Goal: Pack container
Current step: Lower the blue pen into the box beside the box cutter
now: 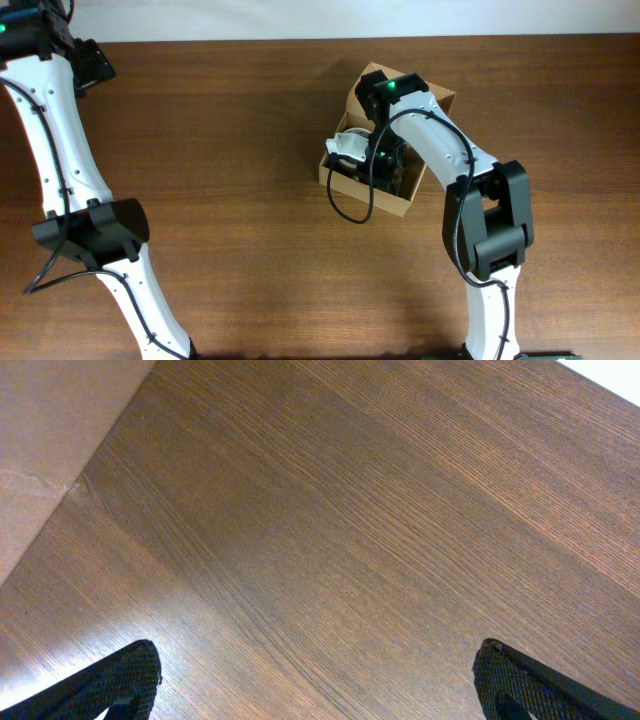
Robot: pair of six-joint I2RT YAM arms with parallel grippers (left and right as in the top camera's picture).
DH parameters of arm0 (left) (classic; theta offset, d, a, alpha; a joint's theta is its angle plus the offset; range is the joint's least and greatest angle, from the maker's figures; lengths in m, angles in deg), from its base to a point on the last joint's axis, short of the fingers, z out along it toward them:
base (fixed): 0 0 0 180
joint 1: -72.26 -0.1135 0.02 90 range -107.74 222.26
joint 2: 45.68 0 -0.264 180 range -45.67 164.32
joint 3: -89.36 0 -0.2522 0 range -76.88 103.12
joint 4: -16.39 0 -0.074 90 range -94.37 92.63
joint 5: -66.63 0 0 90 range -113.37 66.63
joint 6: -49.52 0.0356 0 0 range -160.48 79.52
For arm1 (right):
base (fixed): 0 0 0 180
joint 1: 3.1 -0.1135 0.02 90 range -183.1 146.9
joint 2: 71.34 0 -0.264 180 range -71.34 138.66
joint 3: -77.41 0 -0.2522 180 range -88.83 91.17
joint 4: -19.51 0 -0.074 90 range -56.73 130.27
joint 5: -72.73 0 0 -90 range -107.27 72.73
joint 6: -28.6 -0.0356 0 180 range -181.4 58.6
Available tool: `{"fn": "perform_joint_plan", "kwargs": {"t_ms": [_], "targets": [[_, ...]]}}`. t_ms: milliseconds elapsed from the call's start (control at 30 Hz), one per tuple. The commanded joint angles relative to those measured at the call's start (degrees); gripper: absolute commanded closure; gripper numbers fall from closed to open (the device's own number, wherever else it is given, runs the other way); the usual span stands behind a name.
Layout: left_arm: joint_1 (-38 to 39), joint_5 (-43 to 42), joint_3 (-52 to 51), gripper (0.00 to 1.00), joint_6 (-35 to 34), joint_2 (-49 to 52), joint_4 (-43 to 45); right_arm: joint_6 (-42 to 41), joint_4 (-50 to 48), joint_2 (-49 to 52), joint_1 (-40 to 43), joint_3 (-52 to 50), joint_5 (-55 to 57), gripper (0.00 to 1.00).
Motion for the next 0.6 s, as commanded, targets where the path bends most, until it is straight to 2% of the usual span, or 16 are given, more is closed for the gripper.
{"fn": "perform_joint_plan", "kwargs": {"t_ms": [0,100,200,333,567], "targets": [[-0.3,-0.3,-0.2,0.00,0.5,0.3,0.1,0.4,0.1,0.3,-0.5,-0.2,-1.5,0.96],[-0.3,-0.3,-0.2,0.00,0.5,0.3,0.1,0.4,0.0,0.3,-0.5,-0.2,-1.4,0.82],[-0.3,-0.3,-0.2,0.00,0.5,0.3,0.1,0.4,0.0,0.3,-0.5,-0.2,-1.4,0.52],[-0.3,-0.2,-0.2,0.00,0.5,0.3,0.1,0.4,0.0,0.3,-0.5,-0.2,-1.5,0.50],[-0.3,-0.3,-0.2,0.00,0.5,0.3,0.1,-1.5,0.3,-1.1,-0.5,1.9,-1.7,0.56]]}}
